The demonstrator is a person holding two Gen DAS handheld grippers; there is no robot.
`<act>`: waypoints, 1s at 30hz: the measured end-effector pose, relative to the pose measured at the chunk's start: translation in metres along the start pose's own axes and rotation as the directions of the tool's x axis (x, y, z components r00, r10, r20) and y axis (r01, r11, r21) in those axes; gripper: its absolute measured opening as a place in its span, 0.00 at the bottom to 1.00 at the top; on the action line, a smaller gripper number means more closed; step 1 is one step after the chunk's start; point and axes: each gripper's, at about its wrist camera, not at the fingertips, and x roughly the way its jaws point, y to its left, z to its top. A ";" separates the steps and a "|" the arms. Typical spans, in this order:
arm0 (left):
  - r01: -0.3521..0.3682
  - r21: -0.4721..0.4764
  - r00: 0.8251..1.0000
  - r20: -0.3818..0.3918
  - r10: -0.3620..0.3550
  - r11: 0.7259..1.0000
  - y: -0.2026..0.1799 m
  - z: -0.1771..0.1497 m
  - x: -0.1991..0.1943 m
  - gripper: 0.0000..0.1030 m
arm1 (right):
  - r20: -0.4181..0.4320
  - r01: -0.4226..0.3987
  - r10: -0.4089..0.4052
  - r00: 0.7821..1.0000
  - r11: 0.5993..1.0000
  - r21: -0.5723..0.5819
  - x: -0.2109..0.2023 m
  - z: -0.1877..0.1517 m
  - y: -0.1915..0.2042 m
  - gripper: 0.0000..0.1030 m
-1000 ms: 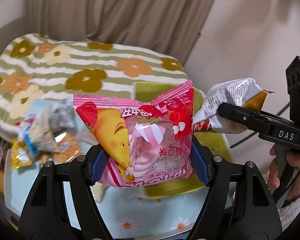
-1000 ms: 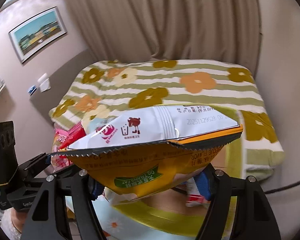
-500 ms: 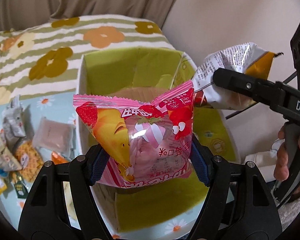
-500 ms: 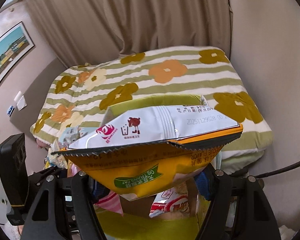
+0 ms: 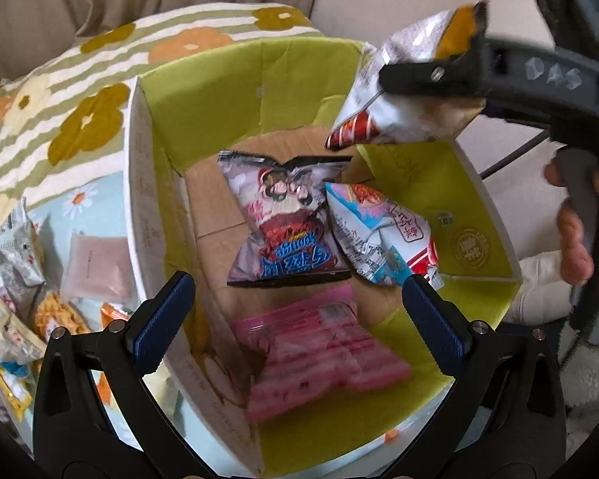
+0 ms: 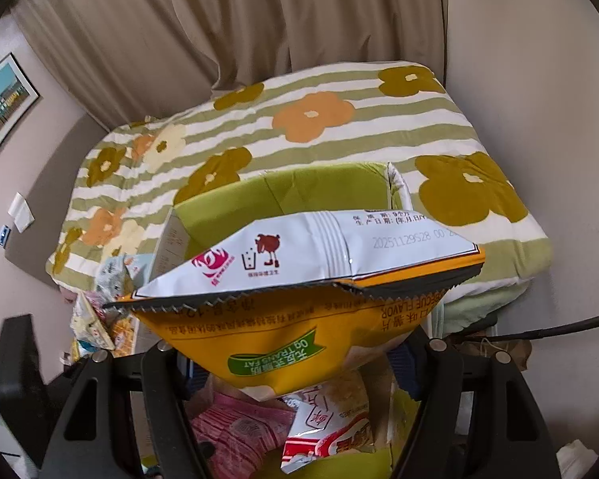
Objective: Organize snacks
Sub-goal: 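Lower both packets into the yellow box and open both tools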
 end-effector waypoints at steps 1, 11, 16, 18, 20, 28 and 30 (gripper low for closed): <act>0.003 -0.002 1.000 0.011 -0.003 1.000 0.002 0.002 -0.003 1.00 | -0.003 0.005 -0.005 1.000 1.000 -0.004 0.002 0.001 0.001 0.67; 0.015 -0.052 0.999 0.053 -0.012 0.999 0.014 0.014 -0.010 1.00 | 0.018 0.029 -0.029 0.999 1.000 0.007 0.014 0.008 -0.002 0.71; -0.004 -0.056 0.997 0.074 0.008 0.998 0.015 0.015 -0.014 1.00 | 0.120 0.012 -0.011 0.993 1.000 -0.007 0.001 0.004 -0.001 0.99; -0.010 -0.062 0.997 0.080 0.014 0.998 0.015 0.015 -0.017 1.00 | 0.120 0.017 -0.014 0.993 1.000 -0.019 -0.004 -0.002 -0.001 0.99; -0.013 -0.070 0.996 0.089 0.019 0.997 0.015 0.014 -0.019 1.00 | 0.119 0.012 -0.010 0.993 1.000 -0.019 -0.007 -0.007 -0.001 0.99; -0.037 -0.082 0.990 0.133 0.048 0.996 0.005 0.005 -0.039 1.00 | 0.139 -0.018 0.018 0.990 1.000 -0.004 -0.035 -0.023 -0.001 0.99; -0.051 -0.083 0.986 0.155 0.063 0.995 0.001 0.001 -0.049 1.00 | 0.149 -0.021 0.022 0.989 1.000 -0.009 -0.045 -0.026 0.001 0.99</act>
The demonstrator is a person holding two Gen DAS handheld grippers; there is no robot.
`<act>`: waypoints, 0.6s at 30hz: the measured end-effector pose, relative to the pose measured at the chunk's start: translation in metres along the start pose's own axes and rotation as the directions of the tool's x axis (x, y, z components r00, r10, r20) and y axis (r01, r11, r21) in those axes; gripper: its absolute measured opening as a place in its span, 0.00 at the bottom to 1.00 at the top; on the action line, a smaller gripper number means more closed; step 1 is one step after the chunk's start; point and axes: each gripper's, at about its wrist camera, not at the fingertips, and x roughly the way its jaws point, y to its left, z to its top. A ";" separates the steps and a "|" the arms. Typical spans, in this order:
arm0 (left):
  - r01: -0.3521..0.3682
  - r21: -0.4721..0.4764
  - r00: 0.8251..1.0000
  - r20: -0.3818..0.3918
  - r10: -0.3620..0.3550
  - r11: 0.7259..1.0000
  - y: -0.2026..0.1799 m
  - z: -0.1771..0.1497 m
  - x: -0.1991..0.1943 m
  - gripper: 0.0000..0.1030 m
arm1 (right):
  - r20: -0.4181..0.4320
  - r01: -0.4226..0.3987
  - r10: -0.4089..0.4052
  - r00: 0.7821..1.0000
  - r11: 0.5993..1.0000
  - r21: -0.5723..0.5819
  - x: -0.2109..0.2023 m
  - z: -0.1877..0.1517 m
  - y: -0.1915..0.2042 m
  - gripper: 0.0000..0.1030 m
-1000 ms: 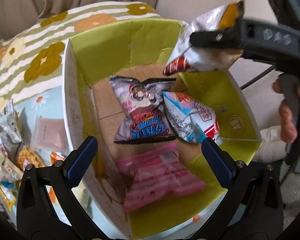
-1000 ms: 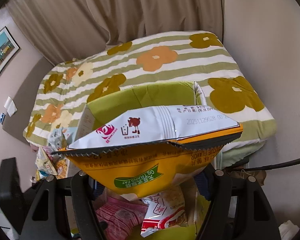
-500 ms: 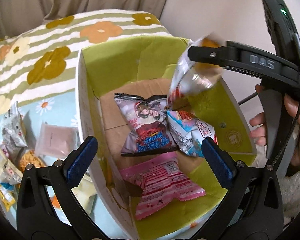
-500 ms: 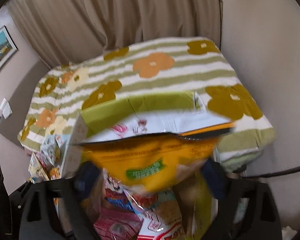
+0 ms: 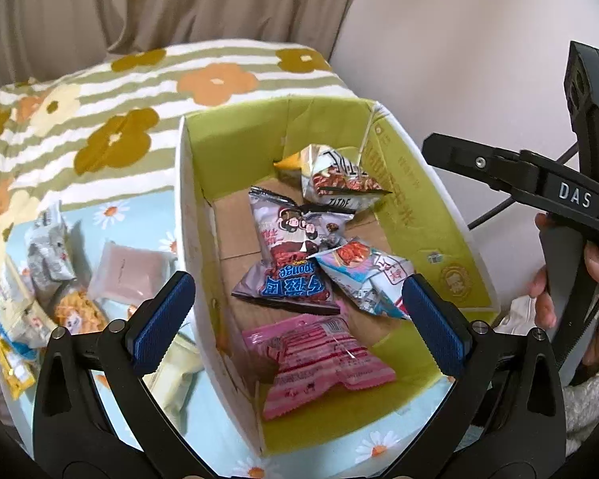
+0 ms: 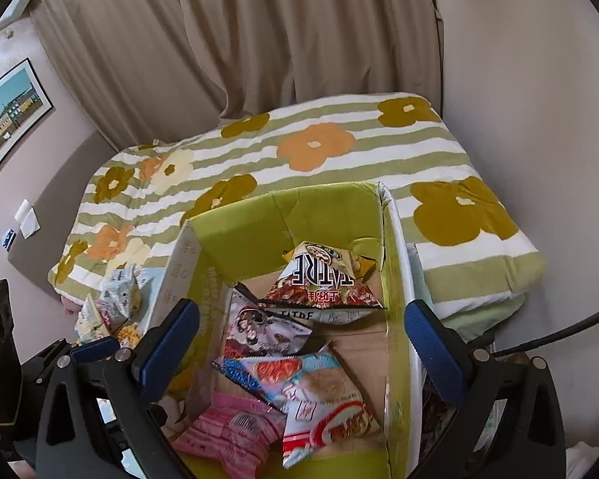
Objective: Organize snacks
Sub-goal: 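Lower both packets into the yellow box and open both tools, then move both tools back over the remaining snacks on the table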
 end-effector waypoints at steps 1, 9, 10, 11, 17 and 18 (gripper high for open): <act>-0.007 0.000 1.000 0.011 0.007 1.000 -0.001 -0.001 -0.005 1.00 | 0.006 -0.003 0.003 1.000 1.000 -0.004 -0.006 -0.001 0.002 0.99; -0.089 -0.027 0.990 0.110 0.091 0.996 -0.008 -0.027 -0.062 1.00 | 0.055 -0.028 0.033 0.998 0.996 -0.090 -0.050 -0.018 0.026 0.99; -0.103 -0.042 0.987 0.120 0.107 0.994 -0.007 -0.033 -0.072 1.00 | 0.059 -0.041 0.047 0.997 0.993 -0.108 -0.056 -0.023 0.031 0.99; -0.111 -0.053 0.985 0.124 0.117 0.992 -0.006 -0.037 -0.078 1.00 | 0.061 -0.049 0.057 0.997 0.992 -0.119 -0.059 -0.025 0.034 0.99; -0.191 -0.129 0.967 0.147 0.209 0.973 0.008 -0.073 -0.120 1.00 | 0.067 -0.121 0.138 0.988 0.971 -0.204 -0.075 -0.041 0.064 0.99; -0.205 -0.144 0.963 0.149 0.226 0.968 0.013 -0.080 -0.127 1.00 | 0.068 -0.132 0.150 0.986 0.968 -0.215 -0.076 -0.043 0.069 0.99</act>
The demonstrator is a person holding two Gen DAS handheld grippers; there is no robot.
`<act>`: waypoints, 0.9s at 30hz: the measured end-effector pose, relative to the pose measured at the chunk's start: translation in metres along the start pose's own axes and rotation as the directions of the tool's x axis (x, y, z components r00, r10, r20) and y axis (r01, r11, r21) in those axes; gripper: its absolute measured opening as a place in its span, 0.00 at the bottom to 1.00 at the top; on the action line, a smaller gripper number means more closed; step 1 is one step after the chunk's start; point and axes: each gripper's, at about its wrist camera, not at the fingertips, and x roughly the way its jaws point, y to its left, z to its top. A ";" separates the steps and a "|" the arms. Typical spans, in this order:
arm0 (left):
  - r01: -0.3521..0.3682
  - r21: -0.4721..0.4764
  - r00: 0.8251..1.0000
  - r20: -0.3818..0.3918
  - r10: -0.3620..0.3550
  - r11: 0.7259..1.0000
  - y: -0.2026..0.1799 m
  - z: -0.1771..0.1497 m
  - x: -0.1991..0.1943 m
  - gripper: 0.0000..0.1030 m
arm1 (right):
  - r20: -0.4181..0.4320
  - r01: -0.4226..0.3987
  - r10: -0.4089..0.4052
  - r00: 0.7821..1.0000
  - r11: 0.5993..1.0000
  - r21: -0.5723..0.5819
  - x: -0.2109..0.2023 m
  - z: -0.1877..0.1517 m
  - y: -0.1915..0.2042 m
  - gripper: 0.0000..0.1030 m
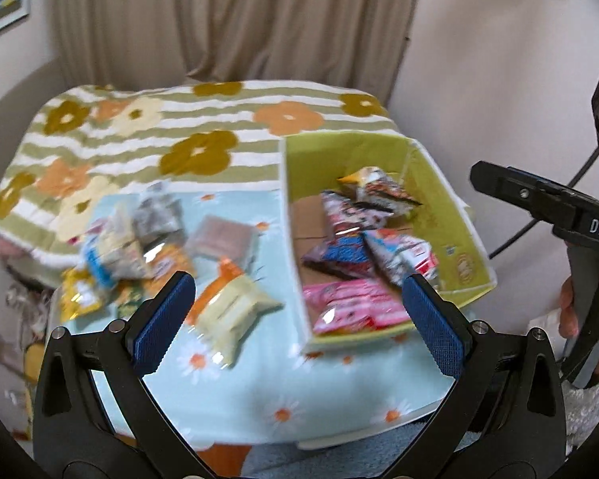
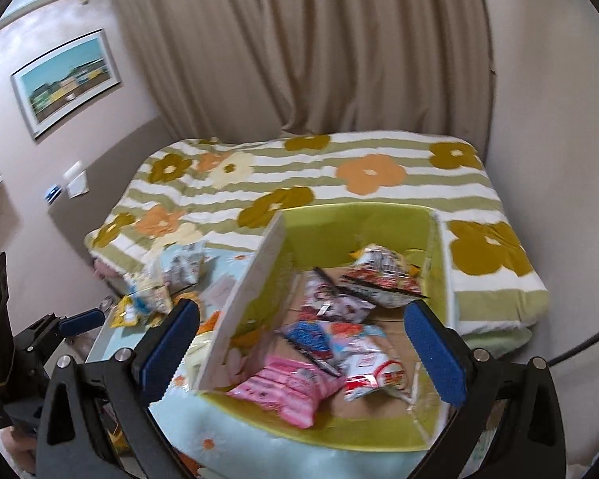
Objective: Organize snacks
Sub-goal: 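Move both tools back over the remaining snacks on the table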
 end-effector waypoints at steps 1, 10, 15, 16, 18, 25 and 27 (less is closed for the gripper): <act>-0.013 -0.012 1.000 0.003 0.013 1.000 0.006 -0.007 -0.006 1.00 | 0.004 -0.014 0.014 1.000 1.000 -0.010 0.000 -0.001 0.006 0.99; -0.088 -0.137 0.995 0.025 0.092 0.987 0.078 -0.037 -0.036 1.00 | -0.018 -0.079 0.077 0.997 0.992 -0.096 0.022 -0.005 0.066 0.99; -0.089 -0.157 0.995 0.029 0.094 0.984 0.130 -0.033 -0.033 1.00 | -0.038 -0.075 0.070 0.997 0.987 -0.143 0.046 -0.005 0.104 0.99; -0.085 -0.150 0.995 0.029 0.090 0.985 0.139 -0.031 -0.030 1.00 | -0.044 -0.073 0.067 0.997 0.987 -0.146 0.053 -0.005 0.112 0.99; -0.080 -0.121 0.996 0.017 0.082 0.989 0.160 -0.025 -0.021 1.00 | -0.066 -0.070 0.062 0.996 0.989 -0.130 0.069 -0.004 0.125 0.99; -0.044 0.063 0.997 -0.061 0.048 0.997 0.217 -0.003 0.022 1.00 | -0.156 0.022 -0.024 0.988 1.000 -0.014 0.131 -0.016 0.161 0.99; -0.030 0.130 0.996 -0.083 0.041 0.991 0.228 0.001 0.039 1.00 | -0.167 0.057 -0.052 0.985 0.998 0.028 0.141 -0.020 0.168 0.99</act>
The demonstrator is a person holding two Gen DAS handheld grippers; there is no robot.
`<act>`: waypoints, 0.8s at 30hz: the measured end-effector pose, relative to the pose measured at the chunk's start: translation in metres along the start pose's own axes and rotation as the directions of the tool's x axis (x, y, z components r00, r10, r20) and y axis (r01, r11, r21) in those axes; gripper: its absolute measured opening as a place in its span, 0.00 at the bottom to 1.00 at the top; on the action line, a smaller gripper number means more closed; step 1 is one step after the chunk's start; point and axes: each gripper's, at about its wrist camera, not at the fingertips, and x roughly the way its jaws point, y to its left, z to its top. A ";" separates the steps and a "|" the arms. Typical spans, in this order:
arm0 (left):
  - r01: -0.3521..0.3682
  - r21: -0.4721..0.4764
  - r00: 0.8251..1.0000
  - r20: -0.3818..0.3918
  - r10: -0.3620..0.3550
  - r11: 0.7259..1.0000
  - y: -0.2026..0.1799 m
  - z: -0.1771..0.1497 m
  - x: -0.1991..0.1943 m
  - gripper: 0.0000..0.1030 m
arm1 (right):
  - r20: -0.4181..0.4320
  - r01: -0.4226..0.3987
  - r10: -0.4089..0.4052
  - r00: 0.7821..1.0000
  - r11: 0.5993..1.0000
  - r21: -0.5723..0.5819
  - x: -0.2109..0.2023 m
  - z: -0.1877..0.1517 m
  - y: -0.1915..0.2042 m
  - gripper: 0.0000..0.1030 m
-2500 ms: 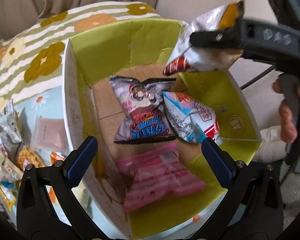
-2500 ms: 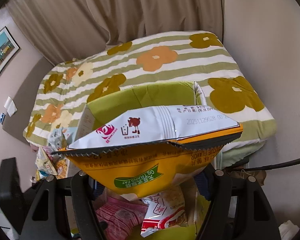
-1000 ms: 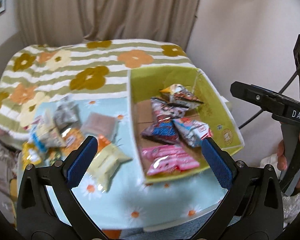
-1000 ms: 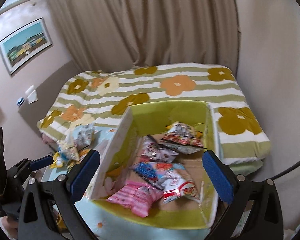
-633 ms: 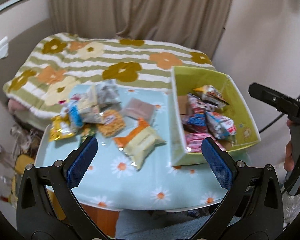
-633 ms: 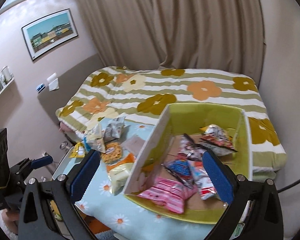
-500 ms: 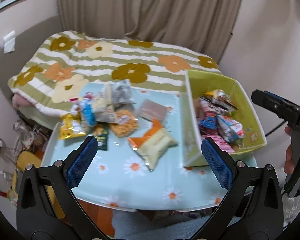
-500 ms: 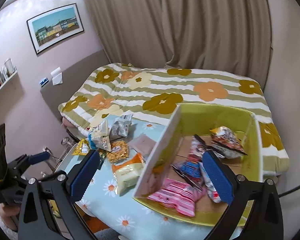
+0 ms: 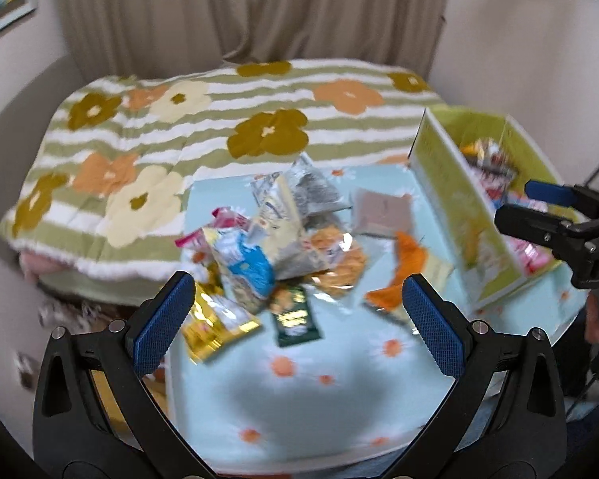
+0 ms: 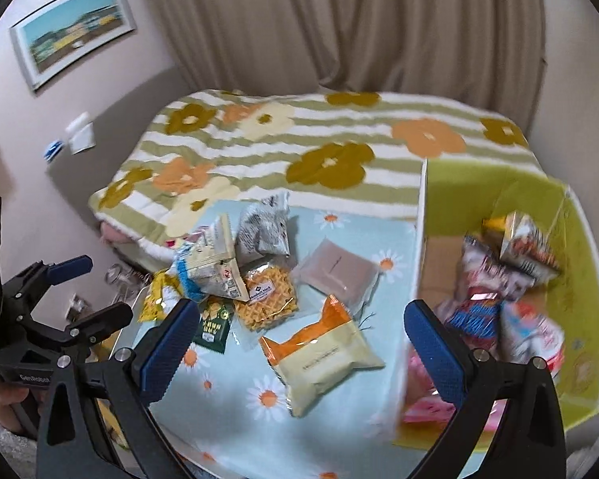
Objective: Organize snacks
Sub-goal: 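Move both tools back over the remaining snacks on the table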
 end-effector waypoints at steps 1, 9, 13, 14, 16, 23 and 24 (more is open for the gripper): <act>0.004 0.035 1.000 -0.010 -0.004 0.999 0.005 0.002 0.007 1.00 | -0.006 0.017 -0.017 1.000 0.999 0.030 0.007 -0.003 0.004 0.99; 0.050 0.349 0.995 -0.095 -0.018 0.936 0.016 0.006 0.072 1.00 | -0.067 0.191 -0.180 0.981 0.949 0.251 0.038 -0.037 0.019 0.99; 0.048 0.513 0.995 -0.102 0.006 0.857 0.010 0.003 0.105 0.99 | -0.102 0.253 -0.232 0.967 0.914 0.317 0.050 -0.049 0.023 0.99; 0.050 0.538 0.994 -0.105 0.008 0.841 0.009 0.003 0.111 0.99 | -0.115 0.279 -0.255 0.960 0.900 0.335 0.054 -0.053 0.023 0.99; 0.061 0.583 0.993 -0.117 0.009 0.810 0.007 0.002 0.125 0.96 | -0.121 0.291 -0.265 0.957 0.883 0.369 0.058 -0.059 0.024 0.99; 0.115 0.617 0.984 -0.179 -0.003 0.779 0.007 0.000 0.158 0.84 | -0.133 0.329 -0.302 0.944 0.820 0.468 0.083 -0.069 0.017 0.99; 0.122 0.617 0.983 -0.184 -0.008 0.778 0.007 0.000 0.161 0.84 | -0.143 0.345 -0.316 0.938 0.807 0.479 0.086 -0.071 0.015 0.99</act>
